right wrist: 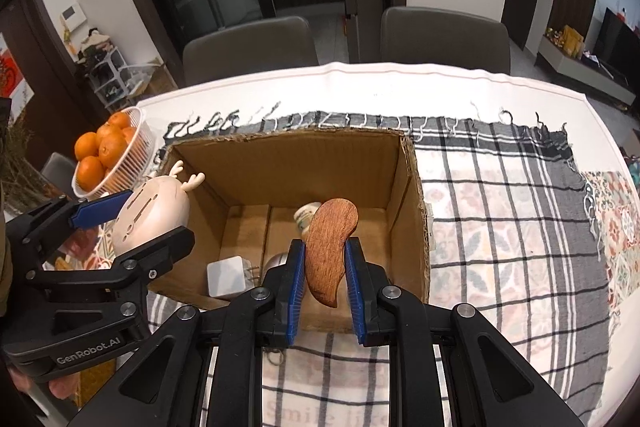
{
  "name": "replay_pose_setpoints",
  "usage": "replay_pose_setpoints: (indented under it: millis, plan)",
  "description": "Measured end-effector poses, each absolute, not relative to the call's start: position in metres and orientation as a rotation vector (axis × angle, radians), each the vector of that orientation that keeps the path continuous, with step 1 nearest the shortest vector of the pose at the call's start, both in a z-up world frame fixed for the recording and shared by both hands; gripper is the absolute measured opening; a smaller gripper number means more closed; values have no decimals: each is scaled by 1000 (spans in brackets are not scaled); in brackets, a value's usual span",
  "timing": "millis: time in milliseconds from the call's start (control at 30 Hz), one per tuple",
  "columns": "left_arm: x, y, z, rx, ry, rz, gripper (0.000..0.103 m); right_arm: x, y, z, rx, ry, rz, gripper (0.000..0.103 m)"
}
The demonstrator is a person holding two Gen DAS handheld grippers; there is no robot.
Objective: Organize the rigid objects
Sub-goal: 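Open both tools to drop the toy and comb into the box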
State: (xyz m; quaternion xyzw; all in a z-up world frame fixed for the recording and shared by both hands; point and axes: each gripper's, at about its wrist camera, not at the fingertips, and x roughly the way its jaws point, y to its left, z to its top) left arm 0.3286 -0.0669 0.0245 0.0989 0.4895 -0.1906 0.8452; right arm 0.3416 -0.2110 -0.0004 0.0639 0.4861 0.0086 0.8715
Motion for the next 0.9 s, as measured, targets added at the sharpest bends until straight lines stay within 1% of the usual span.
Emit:
replay_pose_setpoints:
  millis: [400, 433, 633, 900]
  plan:
    - [341, -77, -11, 275, 1144, -390, 70, 357, -215, -22, 155, 1102, 14, 21]
    - [342, -76, -12, 274, 1144, -391, 70, 357, -216, -24, 159, 1108, 15, 24]
    - [337, -73, -3, 284, 1118, -388, 70, 354, -215, -26, 183, 1125, -5, 25]
    - [310, -61, 18, 347, 1080, -429, 70, 329, -208, -8, 243, 1120, -53, 27]
